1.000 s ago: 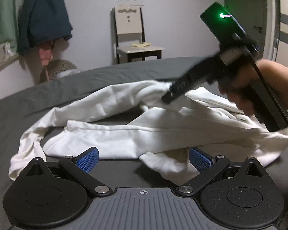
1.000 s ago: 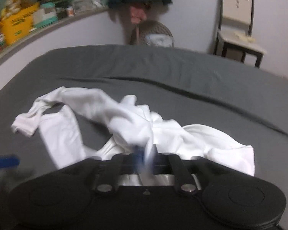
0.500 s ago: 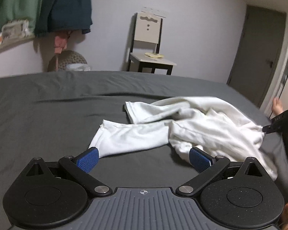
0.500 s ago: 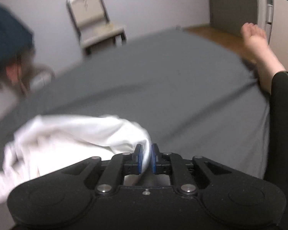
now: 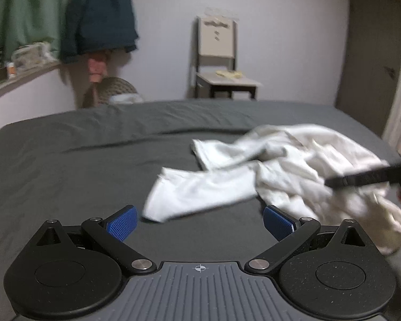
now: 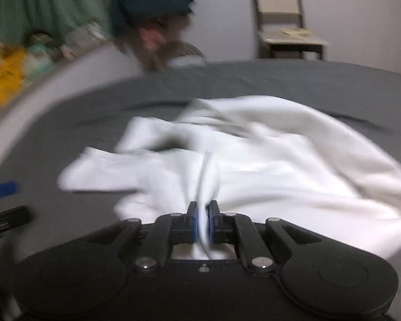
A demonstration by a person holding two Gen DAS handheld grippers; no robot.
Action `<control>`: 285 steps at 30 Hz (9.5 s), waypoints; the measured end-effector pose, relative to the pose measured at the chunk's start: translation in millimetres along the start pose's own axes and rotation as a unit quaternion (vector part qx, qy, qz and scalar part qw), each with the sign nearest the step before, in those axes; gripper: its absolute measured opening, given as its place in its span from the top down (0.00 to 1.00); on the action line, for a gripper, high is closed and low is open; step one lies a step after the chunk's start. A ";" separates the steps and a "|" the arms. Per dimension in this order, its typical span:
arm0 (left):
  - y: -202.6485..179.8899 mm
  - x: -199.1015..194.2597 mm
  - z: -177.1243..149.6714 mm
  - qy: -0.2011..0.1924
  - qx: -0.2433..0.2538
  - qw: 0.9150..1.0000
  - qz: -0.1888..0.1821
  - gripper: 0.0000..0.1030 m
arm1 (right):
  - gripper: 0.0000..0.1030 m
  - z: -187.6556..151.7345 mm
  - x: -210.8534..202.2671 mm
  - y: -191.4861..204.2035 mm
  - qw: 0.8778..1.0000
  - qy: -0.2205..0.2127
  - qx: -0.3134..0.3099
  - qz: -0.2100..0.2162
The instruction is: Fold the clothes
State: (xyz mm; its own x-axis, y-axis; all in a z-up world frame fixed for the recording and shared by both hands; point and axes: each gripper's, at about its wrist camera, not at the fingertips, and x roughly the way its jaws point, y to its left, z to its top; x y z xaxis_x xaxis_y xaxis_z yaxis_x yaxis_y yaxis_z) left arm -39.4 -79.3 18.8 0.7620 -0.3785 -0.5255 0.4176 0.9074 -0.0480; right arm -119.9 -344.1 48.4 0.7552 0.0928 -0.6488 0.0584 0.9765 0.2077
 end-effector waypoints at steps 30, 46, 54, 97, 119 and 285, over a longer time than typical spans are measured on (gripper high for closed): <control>-47.7 102.9 -4.9 0.129 -0.037 0.982 -0.130 0.48 | 0.64 -21.0 -80.5 -35.7 0.997 0.007 -0.009 0.074; -61.1 124.3 -13.5 0.121 -0.077 0.982 -0.120 0.98 | 0.64 59.5 27.6 -90.5 0.983 0.065 -0.171 0.024; -47.5 93.4 -7.5 0.108 -0.027 0.992 -0.066 0.98 | 0.62 84.4 66.0 -71.0 0.952 0.124 -0.277 0.050; -146.2 -334.1 173.2 -0.518 0.208 0.796 0.233 0.97 | 0.95 83.9 -374.0 103.9 0.763 -0.561 -0.239 -0.216; -103.2 -111.0 157.3 -0.324 0.251 0.869 0.277 0.97 | 0.95 107.6 -195.2 33.3 0.824 -0.422 -0.260 -0.274; 280.8 -68.4 -35.8 0.255 0.354 0.869 0.235 0.98 | 0.42 -58.5 12.8 109.0 0.987 0.007 -0.119 0.107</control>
State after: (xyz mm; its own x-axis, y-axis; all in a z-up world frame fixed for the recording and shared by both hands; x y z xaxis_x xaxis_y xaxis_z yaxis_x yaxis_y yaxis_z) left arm 8.0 207.9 10.8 0.6876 0.2982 -0.6621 0.4562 0.5320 0.7134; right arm -142.1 -225.0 19.9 0.7241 0.3036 -0.6193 -0.2585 0.9519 0.1644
